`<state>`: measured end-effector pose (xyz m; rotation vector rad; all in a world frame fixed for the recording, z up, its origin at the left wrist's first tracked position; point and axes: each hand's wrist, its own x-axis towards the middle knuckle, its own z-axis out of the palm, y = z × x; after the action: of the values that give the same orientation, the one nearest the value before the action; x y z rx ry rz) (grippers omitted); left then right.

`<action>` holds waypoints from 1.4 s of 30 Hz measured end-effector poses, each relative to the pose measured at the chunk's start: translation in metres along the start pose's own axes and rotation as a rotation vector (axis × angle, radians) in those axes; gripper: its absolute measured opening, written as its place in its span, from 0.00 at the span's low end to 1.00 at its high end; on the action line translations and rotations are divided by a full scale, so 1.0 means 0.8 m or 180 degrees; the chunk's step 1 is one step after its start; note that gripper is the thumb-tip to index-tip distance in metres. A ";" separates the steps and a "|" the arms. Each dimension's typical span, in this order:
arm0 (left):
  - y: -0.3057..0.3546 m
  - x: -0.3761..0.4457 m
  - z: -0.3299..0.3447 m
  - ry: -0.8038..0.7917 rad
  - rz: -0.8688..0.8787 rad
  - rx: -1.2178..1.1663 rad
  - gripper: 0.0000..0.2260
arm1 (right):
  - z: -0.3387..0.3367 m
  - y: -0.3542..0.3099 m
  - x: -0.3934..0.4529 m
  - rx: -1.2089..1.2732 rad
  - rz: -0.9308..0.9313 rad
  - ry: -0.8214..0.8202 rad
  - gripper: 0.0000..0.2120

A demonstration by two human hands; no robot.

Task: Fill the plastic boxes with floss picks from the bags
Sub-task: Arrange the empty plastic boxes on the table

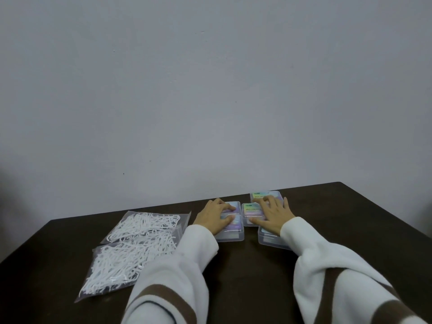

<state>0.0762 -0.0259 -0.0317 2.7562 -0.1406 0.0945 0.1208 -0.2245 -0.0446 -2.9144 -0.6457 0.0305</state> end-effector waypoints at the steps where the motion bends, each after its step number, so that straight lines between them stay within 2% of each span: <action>1: -0.001 0.000 -0.001 -0.0001 -0.0003 0.0025 0.16 | 0.001 -0.003 0.003 0.0050 -0.0024 -0.0014 0.27; 4: -0.001 0.001 -0.002 0.0012 -0.0015 0.0069 0.16 | -0.002 -0.013 0.005 0.0695 -0.0331 0.0048 0.21; 7: -0.003 0.000 -0.003 0.0000 -0.0055 0.0085 0.16 | -0.007 -0.022 0.003 0.1154 -0.0499 0.0319 0.24; 8: -0.003 0.000 -0.004 0.0000 -0.0074 0.0088 0.16 | -0.008 -0.022 0.003 0.1042 -0.0433 0.0464 0.26; 10: -0.005 -0.001 -0.005 0.0000 -0.0089 0.0088 0.16 | -0.008 -0.017 0.005 0.0279 -0.0147 0.0613 0.31; 12: -0.006 0.000 -0.005 0.0004 -0.0097 0.0078 0.16 | -0.009 -0.007 0.008 -0.0343 0.0199 0.0381 0.39; 15: -0.007 0.002 -0.005 0.0011 -0.0115 0.0053 0.16 | -0.009 -0.002 0.008 -0.0481 0.0593 -0.0183 0.45; 28: -0.004 0.004 0.001 0.0147 -0.0097 -0.0199 0.16 | -0.008 -0.024 0.019 -0.0416 0.0077 -0.0444 0.30; 35: 0.042 0.025 0.022 0.0234 -0.0013 -0.0252 0.17 | -0.029 0.037 0.008 -0.0542 -0.0062 -0.0509 0.26; 42: 0.115 0.059 0.058 0.0341 0.0223 -0.0292 0.18 | -0.044 0.118 -0.002 -0.0387 0.0227 -0.0552 0.25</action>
<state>0.1148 -0.1325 -0.0370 2.6481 -0.2073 0.2477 0.1608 -0.3145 -0.0246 -3.0758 -0.5878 0.2638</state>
